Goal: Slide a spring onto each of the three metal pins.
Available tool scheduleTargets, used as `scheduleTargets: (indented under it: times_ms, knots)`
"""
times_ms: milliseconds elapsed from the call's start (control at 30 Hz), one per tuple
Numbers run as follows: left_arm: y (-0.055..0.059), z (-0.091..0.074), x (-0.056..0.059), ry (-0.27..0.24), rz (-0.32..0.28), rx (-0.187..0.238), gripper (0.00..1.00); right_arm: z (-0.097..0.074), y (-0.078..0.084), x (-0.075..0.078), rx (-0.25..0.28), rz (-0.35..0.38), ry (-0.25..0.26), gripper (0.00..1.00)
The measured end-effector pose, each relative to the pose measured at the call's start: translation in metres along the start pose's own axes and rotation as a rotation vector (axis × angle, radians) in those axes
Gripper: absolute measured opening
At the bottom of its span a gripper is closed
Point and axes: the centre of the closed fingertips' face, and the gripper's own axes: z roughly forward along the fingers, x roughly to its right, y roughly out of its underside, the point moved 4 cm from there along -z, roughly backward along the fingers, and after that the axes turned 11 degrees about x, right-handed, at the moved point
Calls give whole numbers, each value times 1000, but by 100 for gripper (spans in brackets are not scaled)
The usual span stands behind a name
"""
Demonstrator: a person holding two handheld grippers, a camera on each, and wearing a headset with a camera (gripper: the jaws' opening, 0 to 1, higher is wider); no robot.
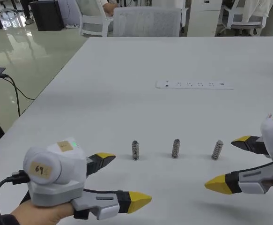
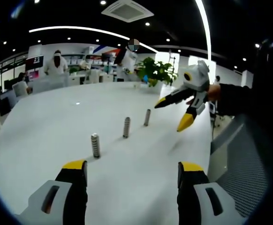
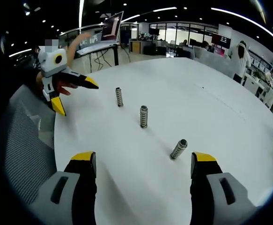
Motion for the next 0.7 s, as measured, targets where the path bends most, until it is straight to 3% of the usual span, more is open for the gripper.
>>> scheduleTargets:
  times_ms: [400,700]
  knots:
    - [0,-3,-3,-19,-17,8,78,-11,5,-9,53,22,17,82]
    - [0,-5,-4,-29,-24,14,79,-17,2,-14,147,36,25,81]
